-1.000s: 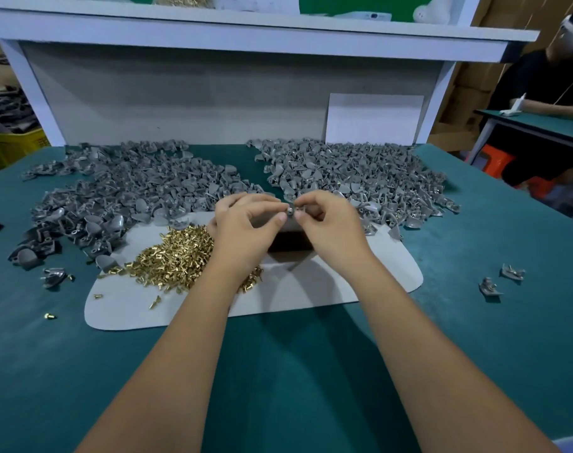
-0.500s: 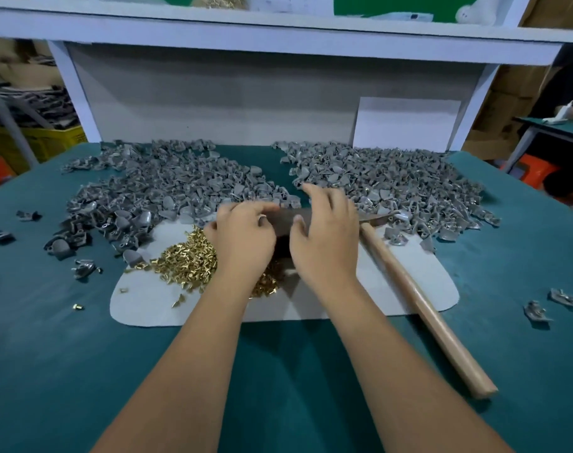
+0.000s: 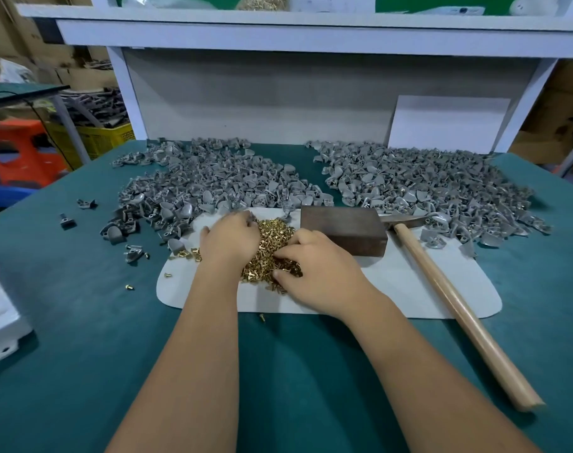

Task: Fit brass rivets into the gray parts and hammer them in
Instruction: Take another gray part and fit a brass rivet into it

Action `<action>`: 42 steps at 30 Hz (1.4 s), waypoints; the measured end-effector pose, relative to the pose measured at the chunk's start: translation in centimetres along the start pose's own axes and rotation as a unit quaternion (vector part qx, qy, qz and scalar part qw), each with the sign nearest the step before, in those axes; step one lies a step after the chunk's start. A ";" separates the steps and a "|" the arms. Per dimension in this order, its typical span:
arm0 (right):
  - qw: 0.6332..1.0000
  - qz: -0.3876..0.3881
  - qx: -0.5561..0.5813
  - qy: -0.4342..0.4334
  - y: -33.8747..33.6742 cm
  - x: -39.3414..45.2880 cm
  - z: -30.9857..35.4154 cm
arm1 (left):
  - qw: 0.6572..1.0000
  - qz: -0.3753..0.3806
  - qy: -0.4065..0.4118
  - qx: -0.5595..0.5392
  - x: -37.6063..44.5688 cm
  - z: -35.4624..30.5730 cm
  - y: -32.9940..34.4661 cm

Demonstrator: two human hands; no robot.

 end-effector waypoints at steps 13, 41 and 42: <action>0.997 0.003 0.072 0.024 0.0 0.3 0.4 | 0.954 -0.112 -0.056 -0.274 0.5 0.1 -0.6; 0.878 -0.302 0.280 0.243 -4.1 0.0 -6.3 | 0.940 -0.027 0.134 -0.313 -3.3 -7.9 1.6; 0.878 -0.301 0.289 0.234 -4.0 0.0 -6.2 | 0.942 -0.038 0.138 -0.304 -3.4 -8.0 1.5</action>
Point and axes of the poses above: each hand's wrist, its own x-axis towards the middle knuckle, its own y-axis out of the palm, z = x × y, the point moved 2 cm from there along x, towards the middle knuckle, and after that the axes turned 7 degrees about -z, right-handed, at the moved point
